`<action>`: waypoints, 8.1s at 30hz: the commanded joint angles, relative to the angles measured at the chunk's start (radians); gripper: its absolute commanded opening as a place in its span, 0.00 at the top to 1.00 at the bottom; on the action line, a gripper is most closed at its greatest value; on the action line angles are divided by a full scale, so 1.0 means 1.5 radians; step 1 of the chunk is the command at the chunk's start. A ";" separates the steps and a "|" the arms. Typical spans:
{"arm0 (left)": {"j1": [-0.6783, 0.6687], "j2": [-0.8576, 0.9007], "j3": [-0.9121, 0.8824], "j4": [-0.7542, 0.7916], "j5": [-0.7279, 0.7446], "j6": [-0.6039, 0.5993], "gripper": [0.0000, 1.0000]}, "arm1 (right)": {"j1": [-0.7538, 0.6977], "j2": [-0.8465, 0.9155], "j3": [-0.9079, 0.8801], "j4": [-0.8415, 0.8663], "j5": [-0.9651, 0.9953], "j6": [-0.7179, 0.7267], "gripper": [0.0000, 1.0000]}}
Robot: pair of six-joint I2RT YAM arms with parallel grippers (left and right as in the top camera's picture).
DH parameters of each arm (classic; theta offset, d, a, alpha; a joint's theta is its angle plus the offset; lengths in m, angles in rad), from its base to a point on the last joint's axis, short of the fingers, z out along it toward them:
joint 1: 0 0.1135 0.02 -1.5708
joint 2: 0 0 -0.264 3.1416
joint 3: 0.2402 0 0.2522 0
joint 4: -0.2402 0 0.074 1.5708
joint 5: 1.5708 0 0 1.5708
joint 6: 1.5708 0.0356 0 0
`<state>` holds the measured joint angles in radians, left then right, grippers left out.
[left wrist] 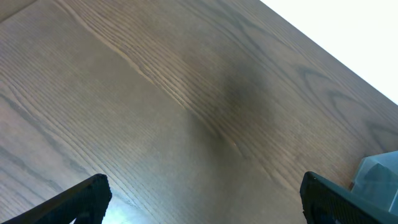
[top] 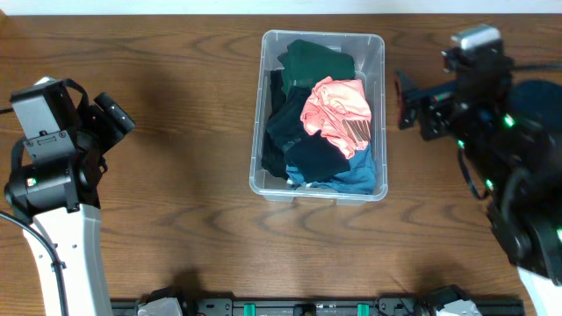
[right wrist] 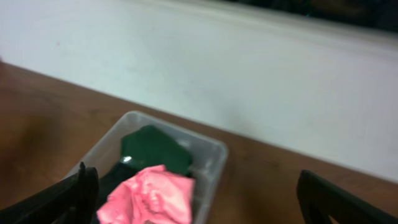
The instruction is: Pack container
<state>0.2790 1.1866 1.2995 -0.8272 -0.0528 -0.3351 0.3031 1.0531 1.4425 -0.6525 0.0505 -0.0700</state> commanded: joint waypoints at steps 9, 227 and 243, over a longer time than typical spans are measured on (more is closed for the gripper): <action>0.002 -0.002 0.005 0.001 -0.008 0.009 0.02 | -0.042 -0.081 -0.017 -0.096 0.137 -0.038 0.01; -0.090 -0.788 -0.784 0.271 0.132 0.164 0.02 | -0.224 -0.695 -0.867 0.091 0.008 0.061 0.01; -0.090 -0.788 -0.784 0.271 0.132 0.164 0.02 | -0.224 -0.695 -0.867 0.091 0.008 0.061 0.01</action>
<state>0.1482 0.0109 0.1432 -0.4217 0.1322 -0.1001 -0.0223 0.0158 0.1444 -0.5152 0.0658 0.0078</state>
